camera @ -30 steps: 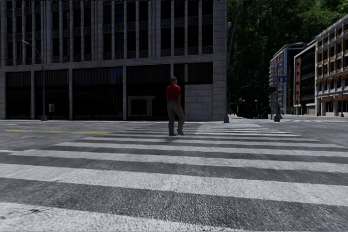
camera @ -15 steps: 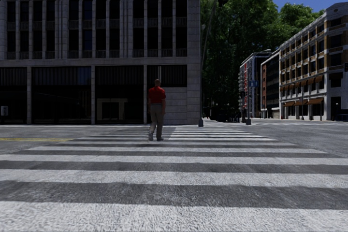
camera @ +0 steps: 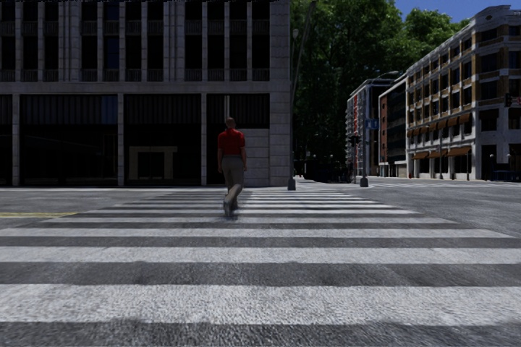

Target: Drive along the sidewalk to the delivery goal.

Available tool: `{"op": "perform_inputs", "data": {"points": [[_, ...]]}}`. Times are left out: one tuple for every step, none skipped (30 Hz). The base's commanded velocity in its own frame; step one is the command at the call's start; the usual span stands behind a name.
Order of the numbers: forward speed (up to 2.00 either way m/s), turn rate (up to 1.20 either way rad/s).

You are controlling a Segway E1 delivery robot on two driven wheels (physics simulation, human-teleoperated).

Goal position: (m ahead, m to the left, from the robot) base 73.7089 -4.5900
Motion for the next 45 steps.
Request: {"op": "perform_inputs", "data": {"points": [[1.34, -0.70], [1.34, -0.70], [1.34, -0.02], [1.34, 0.00], [1.34, 0.00], [1.34, 0.00], [1.34, 0.00], [1.34, 0.00], [1.34, 0.00], [1.34, 0.00], [1.34, 0.00], [1.34, 0.00], [1.34, 0.00], [1.34, 0.00], [1.34, 0.00], [1.34, 0.00], [1.34, 0.00], [1.34, 0.00], [1.34, 0.00], [1.34, 0.00], [1.34, 0.00], [1.34, 0.00], [1.34, 0.00], [1.34, 0.00], [1.34, 0.00], [1.34, 0.00], [1.34, 0.00], [1.34, 0.00], [1.34, 0.00], [1.34, 0.00], [1.34, 0.00], [1.34, 0.00], [1.34, 0.00], [1.34, 0.00], [1.34, 0.00], [1.34, 0.00], [1.34, 0.00], [1.34, 0.00], [1.34, 0.00], [1.34, 0.00], [1.34, 0.00], [1.34, 0.00], [1.34, 0.00], [1.34, 0.00], [1.34, 0.41]]}}
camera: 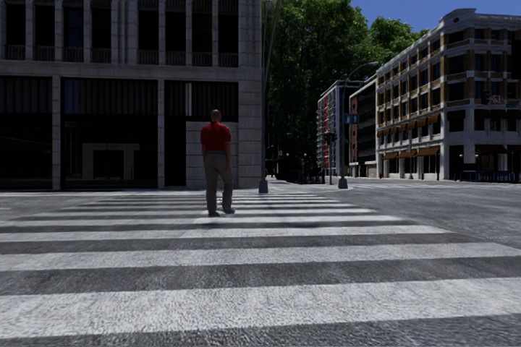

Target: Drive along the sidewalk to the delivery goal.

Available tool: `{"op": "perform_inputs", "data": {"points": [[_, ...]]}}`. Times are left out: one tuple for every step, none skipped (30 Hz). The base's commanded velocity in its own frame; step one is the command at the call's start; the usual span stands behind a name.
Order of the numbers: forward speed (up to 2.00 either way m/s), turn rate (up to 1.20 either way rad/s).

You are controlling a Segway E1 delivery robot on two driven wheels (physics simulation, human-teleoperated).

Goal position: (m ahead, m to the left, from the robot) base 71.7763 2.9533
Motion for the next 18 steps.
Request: {"op": "perform_inputs", "data": {"points": [[1.34, 0.70], [1.34, 0.89], [1.34, 0.89], [1.34, 0.93], [1.34, 0.48], [1.34, 0.21], [1.34, 0.21], [1.34, 0.04], [1.34, 0.00], [1.34, 0.00], [1.34, 0.00], [1.34, 0.00], [1.34, 0.00], [1.34, 0.00], [1.34, 0.00], [1.34, 0.00], [1.34, 0.00], [1.34, 0.00]]}}
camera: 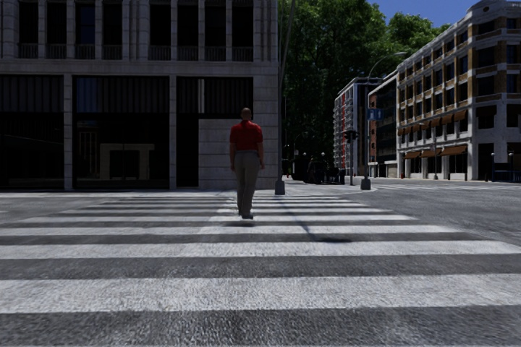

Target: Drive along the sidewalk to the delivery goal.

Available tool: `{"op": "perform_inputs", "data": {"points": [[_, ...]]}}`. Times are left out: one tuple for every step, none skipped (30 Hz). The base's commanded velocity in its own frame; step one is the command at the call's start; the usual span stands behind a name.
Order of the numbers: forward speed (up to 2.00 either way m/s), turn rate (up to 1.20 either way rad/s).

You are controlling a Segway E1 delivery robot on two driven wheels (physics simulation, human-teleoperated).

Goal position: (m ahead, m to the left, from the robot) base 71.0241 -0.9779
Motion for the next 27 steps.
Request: {"op": "perform_inputs", "data": {"points": [[1.34, 0.00], [1.34, 0.00], [1.34, 0.00], [1.34, 0.00], [1.34, 0.00], [1.34, 0.00], [1.34, 0.00], [1.34, 0.00], [1.34, 0.00], [1.34, 0.00], [1.33, 0.00], [1.33, 0.00], [1.33, 0.00], [1.33, 0.00], [1.33, 0.00], [1.33, 0.00], [1.33, 0.00], [1.33, 0.00], [1.33, 0.00], [1.33, 0.00], [1.33, 0.00], [1.33, 0.00], [1.33, 0.00], [1.33, 0.00], [1.33, 0.00], [1.33, 0.00], [1.33, 0.00]]}}
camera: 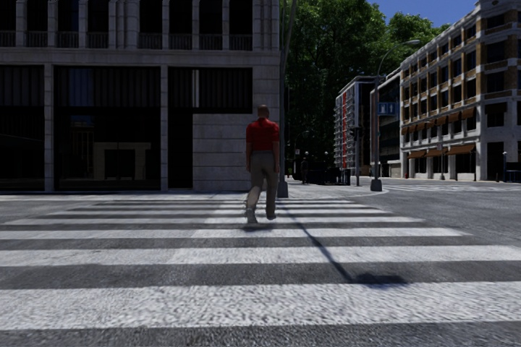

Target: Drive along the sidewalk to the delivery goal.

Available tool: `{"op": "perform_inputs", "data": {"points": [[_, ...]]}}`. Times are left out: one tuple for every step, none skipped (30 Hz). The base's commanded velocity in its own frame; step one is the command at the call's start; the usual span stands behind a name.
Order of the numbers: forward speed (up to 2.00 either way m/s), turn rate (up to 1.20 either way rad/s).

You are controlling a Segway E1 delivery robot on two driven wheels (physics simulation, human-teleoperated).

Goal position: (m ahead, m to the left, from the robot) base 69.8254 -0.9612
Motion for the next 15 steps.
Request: {"op": "perform_inputs", "data": {"points": [[1.33, 0.00], [1.33, 0.00], [1.33, 0.00], [1.33, 0.00], [1.33, 0.00], [1.33, 0.00], [1.33, 0.00], [1.33, 0.00], [1.33, 0.00], [1.33, 0.00], [1.33, 0.00], [1.33, 0.00], [1.33, 0.00], [1.33, 0.00], [1.33, 0.00]]}}
